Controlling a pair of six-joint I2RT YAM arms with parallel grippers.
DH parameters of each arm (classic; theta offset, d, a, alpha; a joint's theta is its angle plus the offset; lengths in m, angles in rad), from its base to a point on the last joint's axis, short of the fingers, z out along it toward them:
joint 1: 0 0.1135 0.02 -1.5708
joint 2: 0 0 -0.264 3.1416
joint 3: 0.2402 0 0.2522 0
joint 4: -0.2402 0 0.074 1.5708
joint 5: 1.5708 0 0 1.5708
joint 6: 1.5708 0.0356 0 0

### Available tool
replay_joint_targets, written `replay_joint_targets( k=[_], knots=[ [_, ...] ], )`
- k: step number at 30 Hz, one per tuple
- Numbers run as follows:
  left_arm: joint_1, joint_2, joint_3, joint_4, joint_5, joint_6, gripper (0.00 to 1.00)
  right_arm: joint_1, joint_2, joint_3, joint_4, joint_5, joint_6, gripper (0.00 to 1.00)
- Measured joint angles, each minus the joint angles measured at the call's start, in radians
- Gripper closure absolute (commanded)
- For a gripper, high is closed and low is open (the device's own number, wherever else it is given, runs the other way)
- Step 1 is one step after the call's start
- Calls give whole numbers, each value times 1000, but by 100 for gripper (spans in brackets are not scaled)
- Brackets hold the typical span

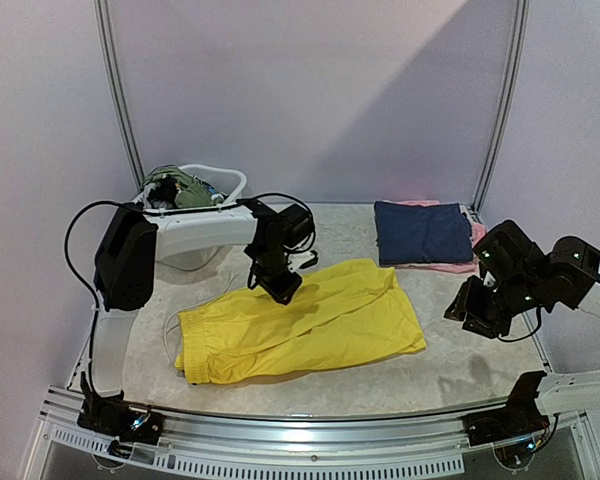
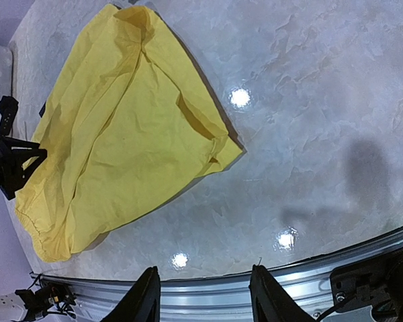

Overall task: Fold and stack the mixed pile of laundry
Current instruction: Smooth out the rectangle-folded shorts at the center of the board.

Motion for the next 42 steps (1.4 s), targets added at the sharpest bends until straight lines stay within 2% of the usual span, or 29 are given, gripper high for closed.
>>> replay_joint_targets(
  k=[3, 13, 22, 25, 26, 32, 33, 37, 42],
  knots=[
    [0, 11, 19, 3, -20, 0, 100, 0, 2, 0, -4, 5, 3, 55],
    [13, 9, 31, 0, -47, 11, 100, 0, 54, 1, 1, 6, 0, 57],
    [114, -8, 33, 2, -31, -24, 100, 0, 66, 2, 9, 6, -4, 57],
    [134, -7, 33, 2, -31, -38, 94, 0, 76, 2, 11, 5, -4, 57],
    [137, -7, 33, 2, -31, -44, 89, 0, 79, 2, 13, 5, -5, 57],
    [138, 0, 45, -3, -27, -100, 33, 0, 109, 28, 32, -6, -32, 57],
    [138, -3, 49, -5, -25, -111, 27, 0, 121, 38, 39, -11, -43, 57],
    [138, -56, 59, -13, -17, -150, 25, 0, 186, 106, 72, -28, -97, 58],
    [138, -245, 21, -23, -12, -193, 32, 1, 332, 203, 162, -80, -180, 62]
  ],
)
